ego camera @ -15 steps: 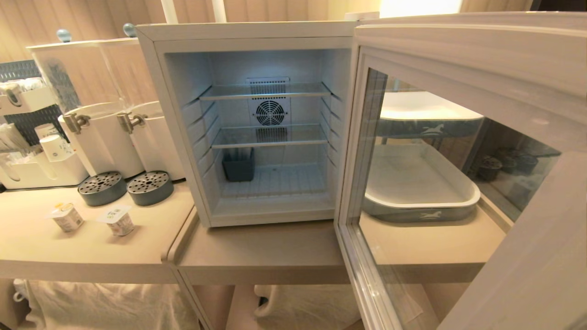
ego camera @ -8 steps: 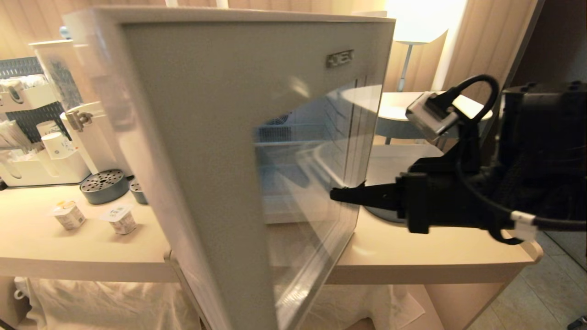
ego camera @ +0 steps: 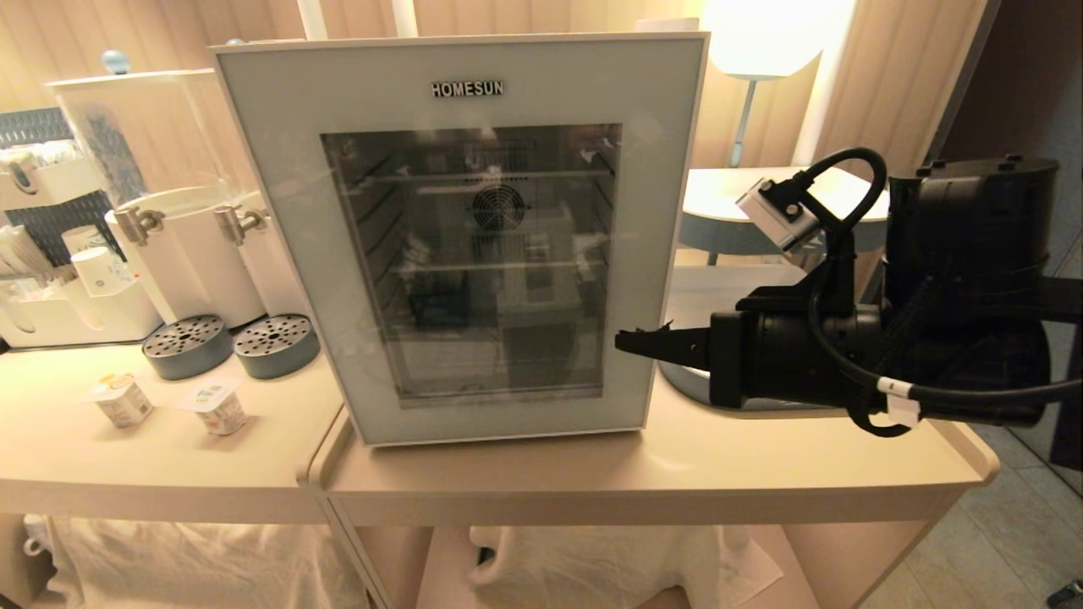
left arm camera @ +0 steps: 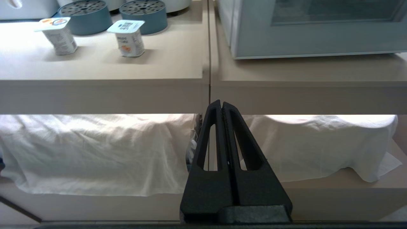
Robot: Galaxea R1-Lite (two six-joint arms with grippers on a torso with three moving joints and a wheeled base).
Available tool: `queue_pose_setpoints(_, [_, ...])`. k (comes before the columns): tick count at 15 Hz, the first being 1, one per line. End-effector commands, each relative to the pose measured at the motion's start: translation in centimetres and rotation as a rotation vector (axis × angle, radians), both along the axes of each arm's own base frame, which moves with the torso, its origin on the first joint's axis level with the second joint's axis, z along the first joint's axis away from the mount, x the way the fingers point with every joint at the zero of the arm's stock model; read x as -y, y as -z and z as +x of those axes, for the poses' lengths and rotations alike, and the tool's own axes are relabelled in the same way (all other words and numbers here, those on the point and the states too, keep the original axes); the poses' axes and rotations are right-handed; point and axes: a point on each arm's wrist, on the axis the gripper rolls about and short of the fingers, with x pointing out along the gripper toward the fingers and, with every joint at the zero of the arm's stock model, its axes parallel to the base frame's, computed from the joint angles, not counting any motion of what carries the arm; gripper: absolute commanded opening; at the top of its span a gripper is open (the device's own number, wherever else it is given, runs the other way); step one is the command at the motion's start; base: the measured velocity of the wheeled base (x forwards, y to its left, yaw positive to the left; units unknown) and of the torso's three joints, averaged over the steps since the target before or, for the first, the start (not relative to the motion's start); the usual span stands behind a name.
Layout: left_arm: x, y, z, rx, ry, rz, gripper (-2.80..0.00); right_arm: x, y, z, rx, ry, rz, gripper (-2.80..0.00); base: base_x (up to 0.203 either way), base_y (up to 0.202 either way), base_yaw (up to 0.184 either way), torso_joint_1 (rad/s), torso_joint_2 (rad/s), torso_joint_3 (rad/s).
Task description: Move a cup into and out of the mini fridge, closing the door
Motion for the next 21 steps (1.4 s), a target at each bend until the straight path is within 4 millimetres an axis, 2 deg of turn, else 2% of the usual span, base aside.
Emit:
queue_pose_setpoints(1, [0.0,0.0,0.0,0.002,0.002,0.000,-2.80,1.2,-1.5,-0.8,0.021,0.016,0.016,-2.80,0.000,0.000,0.000,0.000,0.00,0.000])
queue_pose_setpoints(5, [0.0,0.0,0.0,0.001,0.001,-0.001,-2.80,1.4,-1.5,-0.6,0.019,0.039,0.007,-2.80,0.000,0.000,0.000,0.000,0.00,0.000])
queue_pose_setpoints(6, [0.0,0.0,0.0,0.002,0.001,-0.002,-2.80,2.1,-1.7,-0.2,0.033,0.104,0.000,-2.80,0.000,0.000,0.000,0.000,0.00,0.000])
queue_pose_setpoints(8, [0.0,0.0,0.0,0.002,0.000,-0.002,-2.80,4.6,-3.0,0.5,0.099,0.357,-0.047,-2.80,0.000,0.000,0.000,0.000,0.00,0.000])
queue_pose_setpoints(9, [0.0,0.0,0.0,0.002,0.001,-0.002,-2.80,6.1,-3.7,0.3,0.120,0.477,-0.084,-2.80,0.000,0.000,0.000,0.000,0.00,0.000])
queue_pose_setpoints(10, [0.0,0.0,0.0,0.002,0.001,-0.002,-2.80,6.8,-4.0,0.1,0.128,0.525,-0.111,-2.80,0.000,0.000,0.000,0.000,0.00,0.000])
queue_pose_setpoints(18, [0.0,0.0,0.0,0.002,0.001,-0.001,-2.80,6.9,-4.0,0.1,0.127,0.531,-0.119,-2.80,0.000,0.000,0.000,0.000,0.00,0.000])
queue_pose_setpoints(20, [0.0,0.0,0.0,0.002,0.000,-0.002,-2.80,9.8,-3.1,-1.6,0.107,0.679,-0.211,-2.80,0.000,0.000,0.000,0.000,0.00,0.000])
queue_pose_setpoints(21, [0.0,0.0,0.0,0.002,0.001,-0.002,-2.80,11.7,-3.4,-3.8,0.121,0.759,-0.234,-2.80,0.000,0.000,0.000,0.000,0.00,0.000])
